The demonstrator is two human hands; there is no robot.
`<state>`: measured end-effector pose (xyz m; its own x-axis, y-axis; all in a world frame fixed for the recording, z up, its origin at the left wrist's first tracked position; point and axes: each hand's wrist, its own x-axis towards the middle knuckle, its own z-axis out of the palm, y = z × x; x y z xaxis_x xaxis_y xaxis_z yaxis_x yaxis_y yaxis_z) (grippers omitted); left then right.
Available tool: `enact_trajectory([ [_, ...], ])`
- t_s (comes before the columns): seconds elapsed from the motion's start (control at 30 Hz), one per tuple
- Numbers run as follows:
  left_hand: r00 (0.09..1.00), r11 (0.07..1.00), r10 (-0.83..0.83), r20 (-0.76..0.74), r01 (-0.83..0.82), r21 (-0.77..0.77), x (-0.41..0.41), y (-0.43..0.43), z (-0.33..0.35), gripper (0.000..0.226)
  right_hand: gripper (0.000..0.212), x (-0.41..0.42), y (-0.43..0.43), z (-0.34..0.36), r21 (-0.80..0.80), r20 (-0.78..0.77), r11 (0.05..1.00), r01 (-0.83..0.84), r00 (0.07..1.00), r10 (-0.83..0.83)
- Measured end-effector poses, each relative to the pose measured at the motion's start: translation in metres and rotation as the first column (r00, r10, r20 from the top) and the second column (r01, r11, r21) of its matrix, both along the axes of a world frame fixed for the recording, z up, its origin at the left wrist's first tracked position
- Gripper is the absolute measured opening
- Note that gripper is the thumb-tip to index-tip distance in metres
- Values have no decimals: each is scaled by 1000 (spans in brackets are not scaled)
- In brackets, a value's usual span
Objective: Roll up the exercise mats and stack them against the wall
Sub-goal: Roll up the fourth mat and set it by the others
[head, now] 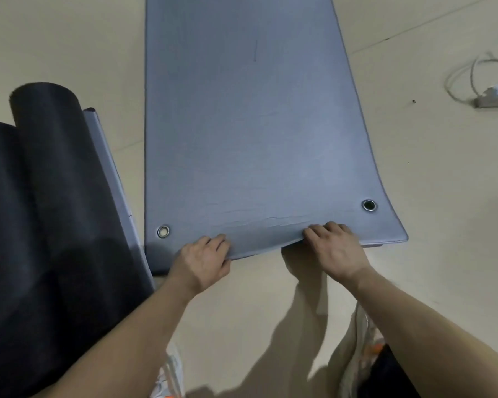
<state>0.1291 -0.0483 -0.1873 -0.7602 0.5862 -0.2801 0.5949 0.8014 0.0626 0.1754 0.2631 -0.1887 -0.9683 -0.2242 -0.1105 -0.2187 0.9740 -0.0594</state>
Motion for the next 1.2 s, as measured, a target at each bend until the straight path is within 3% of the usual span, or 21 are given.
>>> enact_trajectory([
  [0.07,996,996,73,-55,-70,60,3,-4,14,37,8,-17,0,18,-16,-12,999,51,999,-52],
  [0.17,964,965,247,-98,-235,119,-4,-3,40,35,18,-37,-4,50,-76,-34,988,136,990,-139],
  [0.27,946,938,314,-74,-298,177,-22,14,73,25,27,-49,-2,80,-24,-11,978,208,978,-209],
  [0.4,962,962,272,-7,-272,-18,-54,32,87,26,30,-59,14,91,92,92,950,297,948,-305],
  [0.5,955,949,295,1,-293,-118,-74,38,75,29,26,-72,10,79,144,-9,950,276,961,-277],
  [0.6,934,922,353,-59,-358,-149,-91,43,51,26,9,-81,-2,59,85,-194,953,290,943,-270],
  [0.7,937,933,331,-114,-343,-108,-107,46,24,26,29,-77,-6,35,128,-234,962,241,950,-207],
  [0.77,930,935,345,-129,-352,-42,-114,48,8,29,22,-66,-6,24,168,-189,968,189,970,-156],
  [0.9,852,880,473,-223,-446,165,-98,44,-17,23,65,-56,-4,4,169,36,980,103,993,-111],
  [1.07,873,865,420,-248,-303,399,-60,26,-38,33,76,-54,3,-8,180,104,983,-25,995,7],
  [1.13,927,908,316,-201,-234,348,-44,17,-38,51,60,-48,3,-9,219,113,975,-39,993,14],
  [1.2,965,968,209,-161,-181,174,-32,9,-39,71,57,-47,0,-9,241,123,970,-29,992,-1],
])
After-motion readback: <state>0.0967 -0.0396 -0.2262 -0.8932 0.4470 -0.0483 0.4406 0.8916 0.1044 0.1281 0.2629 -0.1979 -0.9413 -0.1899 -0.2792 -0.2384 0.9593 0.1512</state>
